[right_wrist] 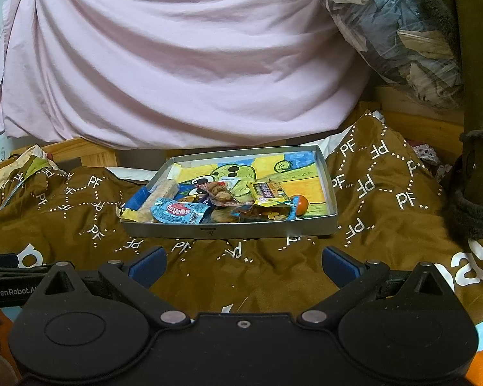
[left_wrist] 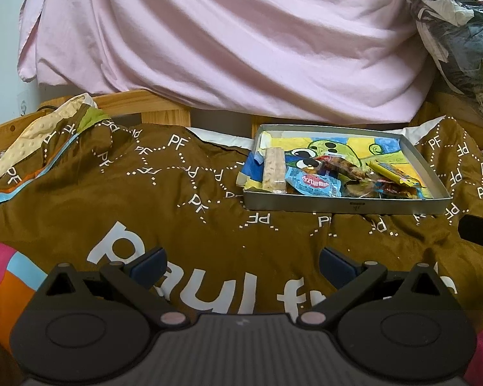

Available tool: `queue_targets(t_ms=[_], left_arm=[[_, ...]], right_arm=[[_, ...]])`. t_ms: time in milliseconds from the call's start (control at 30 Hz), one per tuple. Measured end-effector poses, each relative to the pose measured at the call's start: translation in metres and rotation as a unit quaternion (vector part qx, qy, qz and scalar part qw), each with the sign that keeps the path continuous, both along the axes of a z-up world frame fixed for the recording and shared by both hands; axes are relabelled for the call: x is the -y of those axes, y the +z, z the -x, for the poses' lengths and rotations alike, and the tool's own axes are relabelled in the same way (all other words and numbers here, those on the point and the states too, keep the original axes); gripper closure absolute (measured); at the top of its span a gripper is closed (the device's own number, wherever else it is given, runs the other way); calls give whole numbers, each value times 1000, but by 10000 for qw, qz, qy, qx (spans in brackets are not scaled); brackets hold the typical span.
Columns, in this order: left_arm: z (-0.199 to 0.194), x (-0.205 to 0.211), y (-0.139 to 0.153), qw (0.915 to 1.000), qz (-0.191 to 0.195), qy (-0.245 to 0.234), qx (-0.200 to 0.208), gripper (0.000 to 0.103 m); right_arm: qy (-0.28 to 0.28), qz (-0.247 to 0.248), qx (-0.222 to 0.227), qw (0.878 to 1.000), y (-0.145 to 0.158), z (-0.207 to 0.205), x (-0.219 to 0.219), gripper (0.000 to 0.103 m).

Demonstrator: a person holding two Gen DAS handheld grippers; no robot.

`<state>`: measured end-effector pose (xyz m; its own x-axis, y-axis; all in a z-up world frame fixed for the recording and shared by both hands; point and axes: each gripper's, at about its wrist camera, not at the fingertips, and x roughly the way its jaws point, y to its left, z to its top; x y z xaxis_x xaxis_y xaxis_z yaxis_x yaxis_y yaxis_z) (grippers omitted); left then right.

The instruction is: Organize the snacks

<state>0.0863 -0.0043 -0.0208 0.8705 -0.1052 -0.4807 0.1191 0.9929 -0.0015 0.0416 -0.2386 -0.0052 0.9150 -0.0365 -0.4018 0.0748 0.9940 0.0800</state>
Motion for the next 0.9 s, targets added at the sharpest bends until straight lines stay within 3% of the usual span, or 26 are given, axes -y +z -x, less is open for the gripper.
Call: queue_targets(t_ms=[900], left_arm=[[-3,3,-4,9996,-84,-124,-258,0]], right_arm=[[-29,-12,-121,9999,-5,-2,-1,1]])
